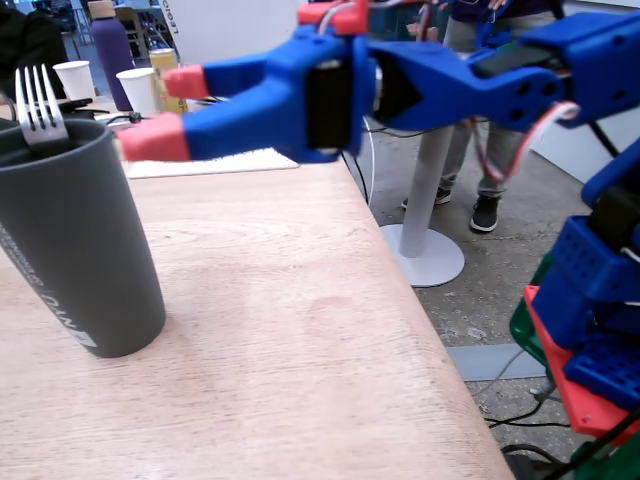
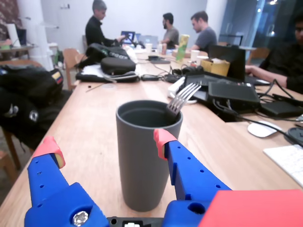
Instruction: Grab the fork and place it in gray glass
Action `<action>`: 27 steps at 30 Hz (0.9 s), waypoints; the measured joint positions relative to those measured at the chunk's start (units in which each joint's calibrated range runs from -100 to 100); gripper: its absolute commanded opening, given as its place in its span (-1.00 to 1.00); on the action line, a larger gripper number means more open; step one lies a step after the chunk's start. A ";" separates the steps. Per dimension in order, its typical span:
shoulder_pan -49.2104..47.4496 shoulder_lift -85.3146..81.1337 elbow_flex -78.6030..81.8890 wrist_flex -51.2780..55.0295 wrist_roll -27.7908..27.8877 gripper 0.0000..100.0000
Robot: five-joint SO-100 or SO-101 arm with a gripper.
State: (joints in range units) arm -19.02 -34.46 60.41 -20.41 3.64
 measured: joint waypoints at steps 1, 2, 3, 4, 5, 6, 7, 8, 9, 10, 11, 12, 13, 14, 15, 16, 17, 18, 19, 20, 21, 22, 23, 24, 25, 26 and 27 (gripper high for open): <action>0.00 -1.82 1.80 0.00 0.10 -0.48; 0.00 -4.15 3.88 0.08 -0.05 -0.64; 0.00 -6.83 6.22 0.08 -0.05 -0.81; 0.00 -9.17 7.84 0.08 0.10 -0.97; 0.00 -11.59 9.92 0.08 -0.05 -1.00; 0.00 -14.09 12.62 0.08 -0.10 -1.00; 0.00 -16.43 15.24 0.08 -0.15 -1.00; 0.00 -19.37 18.21 0.08 -0.15 -1.00; -0.09 -22.22 21.64 0.08 -0.15 -1.00; -0.19 -25.85 25.70 0.08 -0.15 -1.00; -0.19 -29.57 29.49 0.08 -0.15 -1.00; -0.38 -33.03 33.00 0.08 -0.15 -1.00; -1.13 -36.14 35.98 0.08 -0.15 -1.00; -1.50 -38.65 37.87 0.41 -0.15 -1.00; -1.69 -41.68 38.50 1.57 -0.15 -1.00; -1.69 -43.75 38.50 5.30 -0.15 -1.00; -1.69 -45.57 38.68 10.68 -0.15 -1.00; -0.94 -47.99 38.77 17.31 -0.15 -1.00; 0.00 -50.84 38.86 23.77 -0.15 -1.00; -0.19 -53.26 38.86 29.90 -0.15 -1.00; -0.09 -55.17 38.86 35.20 -0.15 -1.00; -0.19 -56.72 38.86 40.33 -0.15 -1.00; -0.19 -57.85 38.86 44.31 -0.15 -1.00; -0.09 -58.88 38.86 48.61 -0.15 -1.00; -0.09 -60.27 38.86 52.51 -0.15 -1.00; -0.09 -61.31 38.86 55.98 -0.15 -1.00; -0.19 -61.91 38.86 59.38 -0.15 -1.00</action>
State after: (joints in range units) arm -19.21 -96.37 99.28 38.96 3.49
